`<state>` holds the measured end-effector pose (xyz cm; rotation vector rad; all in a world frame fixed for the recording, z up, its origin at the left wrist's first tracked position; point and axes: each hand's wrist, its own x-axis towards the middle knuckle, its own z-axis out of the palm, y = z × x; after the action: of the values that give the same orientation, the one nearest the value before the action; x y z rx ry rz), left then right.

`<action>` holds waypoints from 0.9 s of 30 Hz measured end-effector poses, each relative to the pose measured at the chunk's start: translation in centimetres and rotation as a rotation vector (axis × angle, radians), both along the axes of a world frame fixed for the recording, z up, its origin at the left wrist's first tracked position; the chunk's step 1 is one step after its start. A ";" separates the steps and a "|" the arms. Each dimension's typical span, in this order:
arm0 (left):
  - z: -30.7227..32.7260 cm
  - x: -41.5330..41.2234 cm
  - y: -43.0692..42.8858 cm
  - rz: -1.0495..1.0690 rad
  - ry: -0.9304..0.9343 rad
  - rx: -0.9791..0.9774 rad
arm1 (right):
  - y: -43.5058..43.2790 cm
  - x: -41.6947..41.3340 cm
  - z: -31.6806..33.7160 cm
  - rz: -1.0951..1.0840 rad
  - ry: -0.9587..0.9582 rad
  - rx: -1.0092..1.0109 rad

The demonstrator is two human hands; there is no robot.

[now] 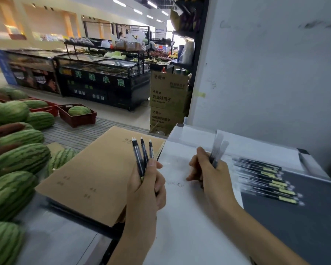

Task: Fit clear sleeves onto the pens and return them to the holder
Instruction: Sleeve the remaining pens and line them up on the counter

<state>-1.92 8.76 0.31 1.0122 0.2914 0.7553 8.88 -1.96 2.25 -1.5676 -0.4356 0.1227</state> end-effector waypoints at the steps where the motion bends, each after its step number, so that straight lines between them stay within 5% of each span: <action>1: 0.0 0.0 0.1 0.006 -0.010 -0.007 | 0.0 0.1 0.1 0.011 -0.009 -0.004; 13: -0.3 0.0 0.3 0.047 -0.004 -0.063 | 3.5 3.3 2.3 0.177 -0.320 -0.557; 27: 0.5 -0.4 0.0 0.013 -0.009 -0.112 | 3.9 3.7 0.7 0.176 -0.577 -0.903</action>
<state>-2.28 8.79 0.83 0.9019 0.3289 0.7469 12.58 1.95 2.92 -2.4568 -1.0728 -0.0119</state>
